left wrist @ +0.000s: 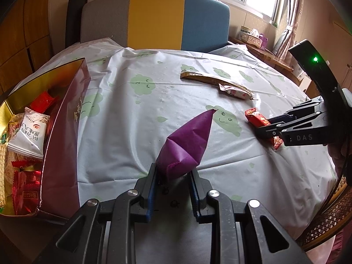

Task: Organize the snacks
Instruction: 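Carry the purple packet with the left tool over the tin while the right tool holds the red packet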

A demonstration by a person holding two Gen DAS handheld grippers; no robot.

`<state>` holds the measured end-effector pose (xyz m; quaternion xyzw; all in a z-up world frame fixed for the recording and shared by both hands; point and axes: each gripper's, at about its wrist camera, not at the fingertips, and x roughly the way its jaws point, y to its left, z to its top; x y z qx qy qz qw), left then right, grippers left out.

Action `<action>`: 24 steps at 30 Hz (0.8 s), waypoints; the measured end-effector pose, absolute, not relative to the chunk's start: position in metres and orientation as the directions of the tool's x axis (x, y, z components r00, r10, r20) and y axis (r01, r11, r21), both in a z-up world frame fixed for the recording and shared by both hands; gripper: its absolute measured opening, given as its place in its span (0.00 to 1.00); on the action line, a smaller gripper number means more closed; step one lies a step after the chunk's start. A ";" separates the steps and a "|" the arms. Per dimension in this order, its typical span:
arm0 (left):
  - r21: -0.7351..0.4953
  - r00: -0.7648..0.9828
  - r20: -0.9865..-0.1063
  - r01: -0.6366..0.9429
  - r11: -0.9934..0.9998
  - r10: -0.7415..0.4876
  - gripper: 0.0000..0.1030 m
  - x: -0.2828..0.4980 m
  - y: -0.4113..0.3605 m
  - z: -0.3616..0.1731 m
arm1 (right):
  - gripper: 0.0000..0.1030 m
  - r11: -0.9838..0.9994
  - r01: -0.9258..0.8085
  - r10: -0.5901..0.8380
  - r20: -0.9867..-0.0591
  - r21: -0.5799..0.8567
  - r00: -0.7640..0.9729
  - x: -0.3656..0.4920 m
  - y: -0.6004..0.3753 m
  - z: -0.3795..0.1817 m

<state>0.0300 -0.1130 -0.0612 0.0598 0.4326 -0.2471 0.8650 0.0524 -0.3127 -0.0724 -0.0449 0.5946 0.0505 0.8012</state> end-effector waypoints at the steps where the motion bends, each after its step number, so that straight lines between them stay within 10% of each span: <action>1: -0.109 0.503 -0.779 0.478 0.871 -0.373 0.25 0.030 -0.113 -0.061 | 0.26 0.990 -0.141 0.020 -0.957 -0.022 0.291 0.052 -0.310 -0.072; 24: -0.117 0.592 -0.708 0.438 0.891 -0.384 0.25 0.030 -0.099 0.015 | 0.24 0.974 -0.203 -0.027 -0.943 -0.099 0.331 0.043 -0.295 -0.077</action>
